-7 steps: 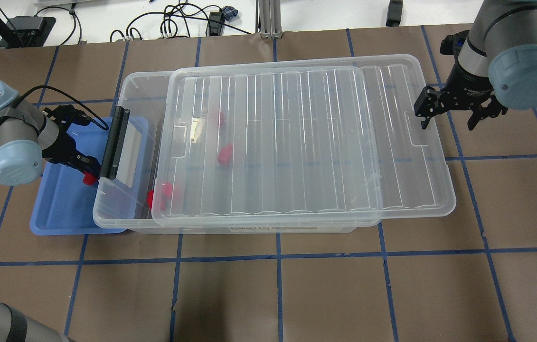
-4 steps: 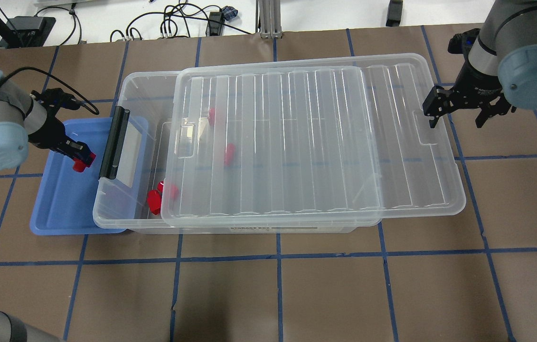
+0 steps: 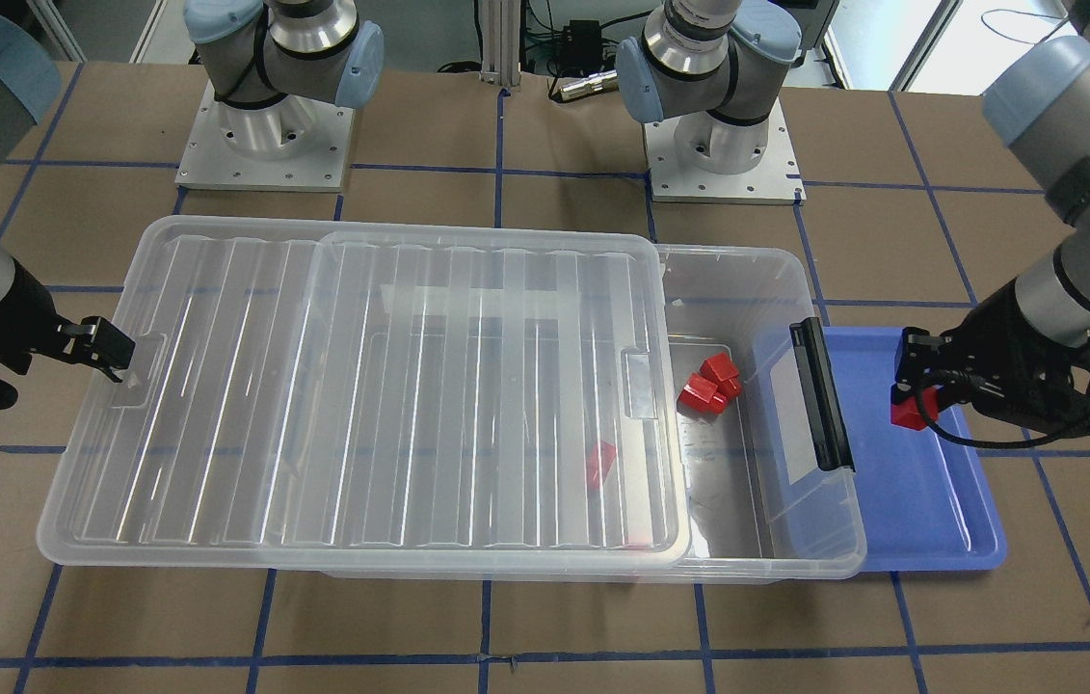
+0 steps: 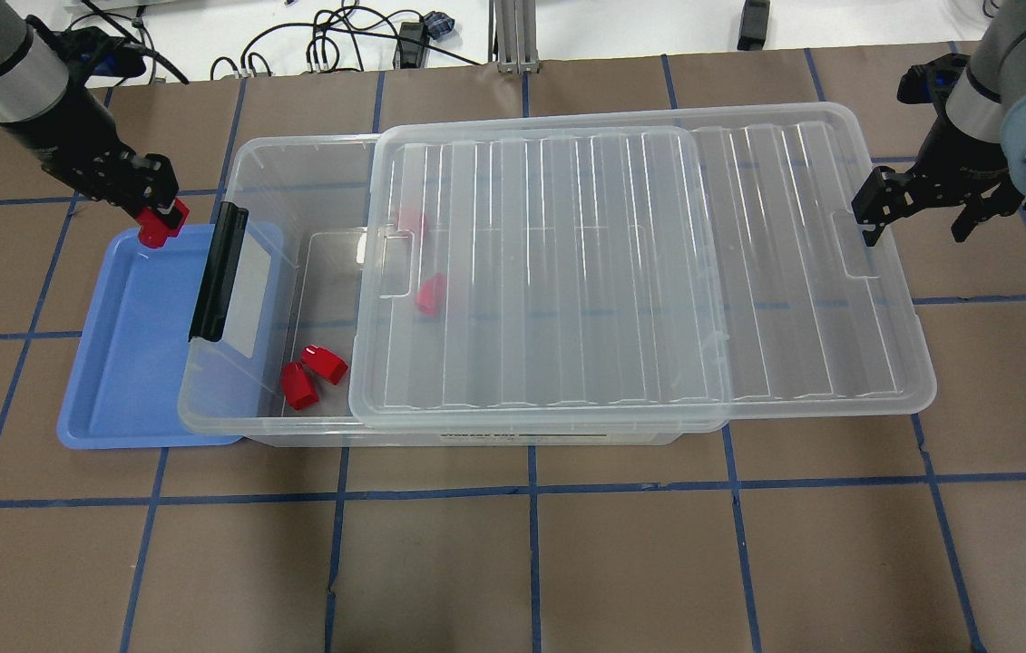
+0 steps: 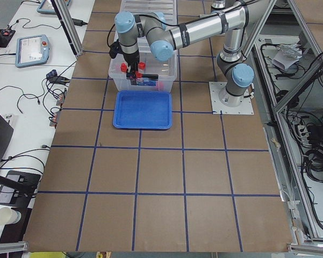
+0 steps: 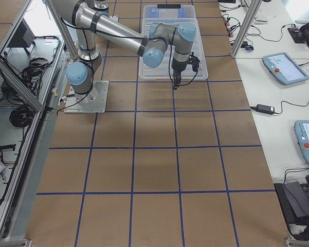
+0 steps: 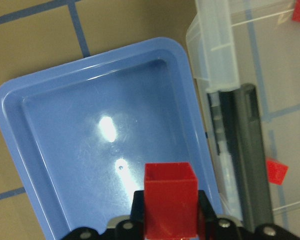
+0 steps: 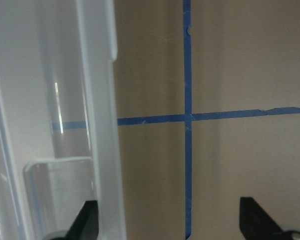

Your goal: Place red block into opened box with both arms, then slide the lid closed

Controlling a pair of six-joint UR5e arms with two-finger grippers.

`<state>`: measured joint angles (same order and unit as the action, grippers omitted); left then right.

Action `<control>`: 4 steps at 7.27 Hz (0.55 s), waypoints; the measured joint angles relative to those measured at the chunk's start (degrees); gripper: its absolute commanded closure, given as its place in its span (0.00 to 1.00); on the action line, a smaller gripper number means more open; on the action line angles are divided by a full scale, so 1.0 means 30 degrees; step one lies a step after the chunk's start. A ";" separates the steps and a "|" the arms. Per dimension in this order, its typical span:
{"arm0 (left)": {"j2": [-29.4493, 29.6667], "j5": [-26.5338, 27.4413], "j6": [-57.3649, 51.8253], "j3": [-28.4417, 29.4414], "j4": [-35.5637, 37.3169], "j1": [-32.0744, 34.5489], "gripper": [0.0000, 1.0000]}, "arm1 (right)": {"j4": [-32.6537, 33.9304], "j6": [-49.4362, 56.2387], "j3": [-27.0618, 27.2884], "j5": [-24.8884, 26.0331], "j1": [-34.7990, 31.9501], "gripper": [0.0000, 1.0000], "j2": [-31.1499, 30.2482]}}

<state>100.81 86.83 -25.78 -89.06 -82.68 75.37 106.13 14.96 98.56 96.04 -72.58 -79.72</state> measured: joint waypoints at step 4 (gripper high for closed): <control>-0.0088 -0.0002 0.6470 -0.2125 0.2382 0.3333 0.88 | 0.0364 0.1242 0.0040 0.0213 0.0289 0.00 0.0001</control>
<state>100.55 86.83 -6.37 -95.43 -75.54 85.37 107.22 18.68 98.68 96.68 -71.71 -79.72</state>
